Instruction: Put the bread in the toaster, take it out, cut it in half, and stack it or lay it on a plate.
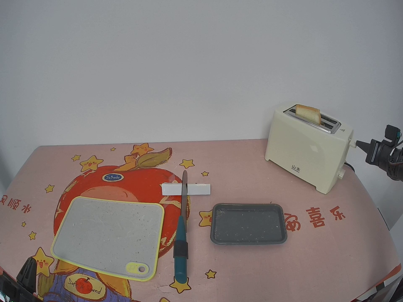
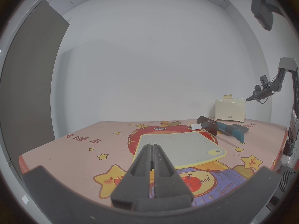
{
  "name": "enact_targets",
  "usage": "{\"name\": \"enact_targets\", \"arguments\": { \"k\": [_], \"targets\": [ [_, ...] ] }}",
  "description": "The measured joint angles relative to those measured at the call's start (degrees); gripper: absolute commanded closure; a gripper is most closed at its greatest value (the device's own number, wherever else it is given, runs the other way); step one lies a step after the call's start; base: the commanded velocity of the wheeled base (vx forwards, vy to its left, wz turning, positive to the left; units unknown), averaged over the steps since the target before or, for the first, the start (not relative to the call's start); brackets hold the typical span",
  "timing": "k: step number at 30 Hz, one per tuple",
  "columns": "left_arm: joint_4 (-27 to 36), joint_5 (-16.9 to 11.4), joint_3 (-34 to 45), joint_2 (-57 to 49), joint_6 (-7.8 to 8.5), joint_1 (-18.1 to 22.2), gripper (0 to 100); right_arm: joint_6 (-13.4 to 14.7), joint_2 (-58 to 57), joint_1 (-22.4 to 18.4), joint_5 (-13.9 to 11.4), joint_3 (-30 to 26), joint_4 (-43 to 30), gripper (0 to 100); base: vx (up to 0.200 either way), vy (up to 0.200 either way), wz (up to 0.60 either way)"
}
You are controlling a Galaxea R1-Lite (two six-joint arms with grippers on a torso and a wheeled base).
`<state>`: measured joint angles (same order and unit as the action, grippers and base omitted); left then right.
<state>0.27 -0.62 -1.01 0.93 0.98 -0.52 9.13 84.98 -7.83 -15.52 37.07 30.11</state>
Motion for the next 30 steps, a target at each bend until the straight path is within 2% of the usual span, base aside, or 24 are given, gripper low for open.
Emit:
{"name": "enact_targets", "arguments": {
  "k": [8,14,30],
  "targets": [
    [0.0,0.0,0.0,0.0,0.00,0.0,100,-0.1,0.3,0.0,0.0,-0.6,0.0,100,0.000,0.000,0.00],
    [0.0,0.0,0.0,0.0,-0.02,0.0,100,-1.9,0.4,0.1,0.0,-1.2,0.1,100,0.000,0.000,0.00],
    [0.0,0.0,0.0,0.0,-0.02,0.0,100,-2.5,0.9,0.2,0.1,-2.6,-0.5,100,0.000,0.000,0.00]
  ]
}}
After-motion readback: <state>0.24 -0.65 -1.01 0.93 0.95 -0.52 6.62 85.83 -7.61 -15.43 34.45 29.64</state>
